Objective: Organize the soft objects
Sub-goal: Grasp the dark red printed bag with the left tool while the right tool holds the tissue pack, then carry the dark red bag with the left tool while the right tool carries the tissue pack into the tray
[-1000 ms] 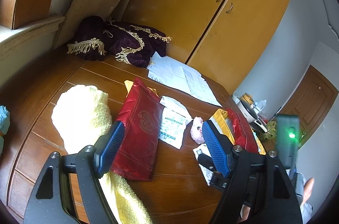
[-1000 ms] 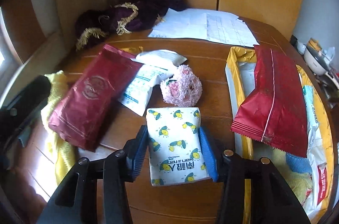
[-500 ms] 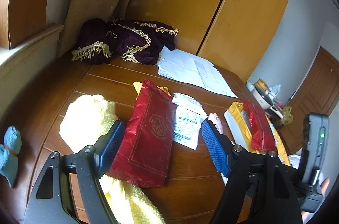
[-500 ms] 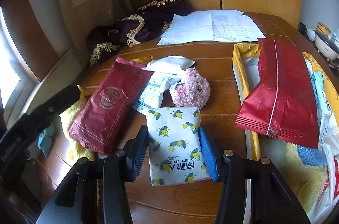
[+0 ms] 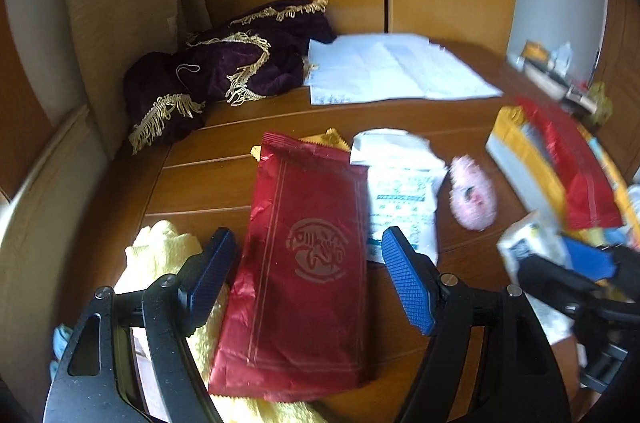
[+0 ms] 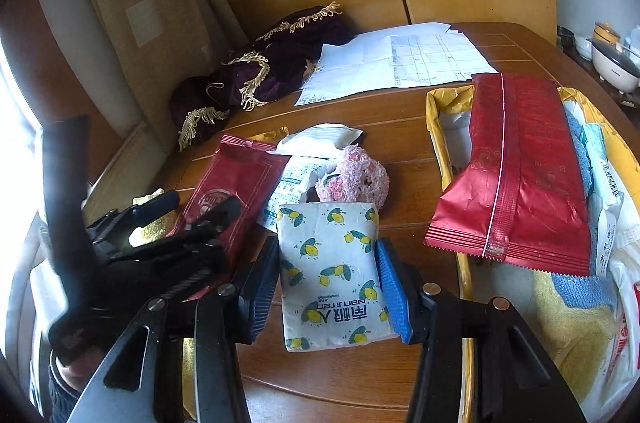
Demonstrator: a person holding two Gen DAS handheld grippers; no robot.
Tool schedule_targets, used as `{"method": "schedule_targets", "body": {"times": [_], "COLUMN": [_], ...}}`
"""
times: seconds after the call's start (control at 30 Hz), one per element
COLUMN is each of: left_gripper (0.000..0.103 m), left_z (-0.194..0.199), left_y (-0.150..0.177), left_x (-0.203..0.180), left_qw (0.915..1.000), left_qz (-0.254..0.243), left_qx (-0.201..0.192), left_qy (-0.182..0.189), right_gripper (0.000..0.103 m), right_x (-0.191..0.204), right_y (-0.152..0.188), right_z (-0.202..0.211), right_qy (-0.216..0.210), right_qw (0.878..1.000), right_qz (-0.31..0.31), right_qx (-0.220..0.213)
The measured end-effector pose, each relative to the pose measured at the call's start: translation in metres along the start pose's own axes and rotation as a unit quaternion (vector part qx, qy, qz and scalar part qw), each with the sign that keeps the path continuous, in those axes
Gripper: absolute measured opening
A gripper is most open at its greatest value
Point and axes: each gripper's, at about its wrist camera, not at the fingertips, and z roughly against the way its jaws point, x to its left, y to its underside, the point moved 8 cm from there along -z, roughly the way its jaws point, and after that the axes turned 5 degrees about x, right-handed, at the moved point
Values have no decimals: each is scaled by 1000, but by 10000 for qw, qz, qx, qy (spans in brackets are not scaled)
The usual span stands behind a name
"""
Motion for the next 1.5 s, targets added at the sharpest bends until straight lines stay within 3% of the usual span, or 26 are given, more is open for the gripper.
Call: {"method": "schedule_targets", "body": {"times": [0.1,0.17,0.33,0.43,0.6,0.67,0.87,1.17,1.33,1.5], "left_gripper": [76,75,62,61,61,61,60,60,60,60], "left_z": [-20,-24,-12,2,26,35,51,84,109,131], "left_y": [10,15,22,30,47,51,55,54,46,28], "left_x": [-5,-4,2,7,14,15,22,6,-22,-63], "left_qw": [9982,9977,9989,9990,9938,9885,9713,9567,9536,9433], "left_qz": [-309,-326,51,278,896,1150,1797,1955,1687,1455], "left_qx": [397,451,402,344,287,187,-91,-490,-607,-647], "left_qy": [-335,-398,-230,-106,599,969,1556,2101,2419,2912], "right_gripper": [49,49,49,49,49,49,49,49,49,49], "right_x": [1,2,3,4,7,8,12,16,1,-36], "right_y": [1,2,1,1,1,1,1,4,14,11], "right_z": [-2,-3,-3,-3,0,1,7,37,70,107], "right_qy": [2,0,-28,-56,-116,-161,-343,-995,-1098,-910], "right_qw": [10000,10000,10000,10000,9999,9998,9993,9945,9931,9924], "right_qz": [20,22,31,29,58,70,84,38,15,49], "right_qx": [32,59,36,28,-18,-48,-145,-338,-419,-824]}}
